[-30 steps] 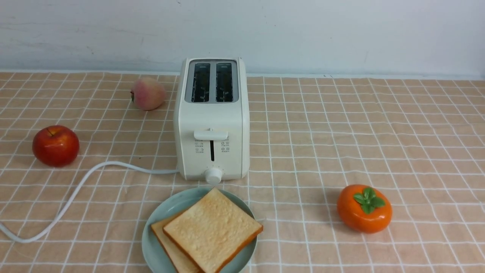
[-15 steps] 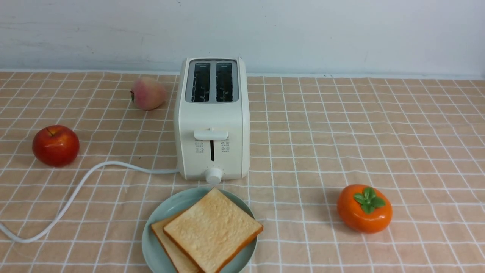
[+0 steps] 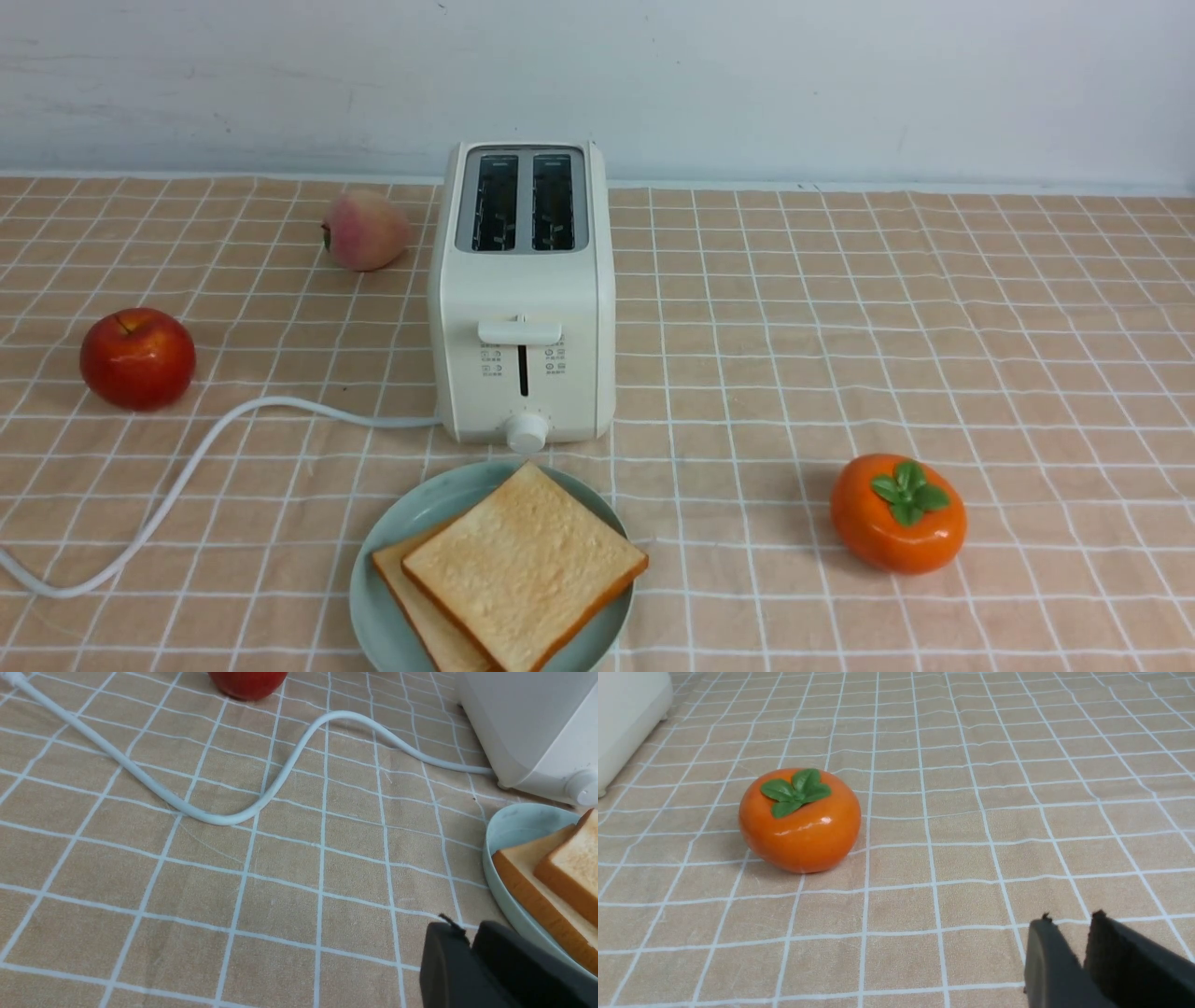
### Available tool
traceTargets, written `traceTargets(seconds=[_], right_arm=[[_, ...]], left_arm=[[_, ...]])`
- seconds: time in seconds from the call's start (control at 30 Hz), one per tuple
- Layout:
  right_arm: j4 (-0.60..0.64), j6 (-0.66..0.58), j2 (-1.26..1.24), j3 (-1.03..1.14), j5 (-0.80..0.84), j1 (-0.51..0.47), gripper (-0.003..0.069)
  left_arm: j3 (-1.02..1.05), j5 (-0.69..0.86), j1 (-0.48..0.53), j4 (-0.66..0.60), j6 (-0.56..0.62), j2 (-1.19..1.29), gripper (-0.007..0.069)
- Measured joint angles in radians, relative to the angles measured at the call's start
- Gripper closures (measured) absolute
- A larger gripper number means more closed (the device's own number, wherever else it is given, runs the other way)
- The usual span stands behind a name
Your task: Take toasted bread from bread machine on light coffee tablecloth place on plate.
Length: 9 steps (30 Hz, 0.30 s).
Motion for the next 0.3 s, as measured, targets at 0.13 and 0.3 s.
traceTargets(seconds=[0.13, 0.3], right_arm=[[0.000, 0.000, 0.000, 0.000, 0.000, 0.000, 0.0516], [0.000, 0.000, 0.000, 0.000, 0.000, 0.000, 0.0513]], left_arm=[[0.000, 0.000, 0.000, 0.000, 0.000, 0.000, 0.0550], [0.000, 0.000, 0.000, 0.000, 0.000, 0.000, 0.0544]])
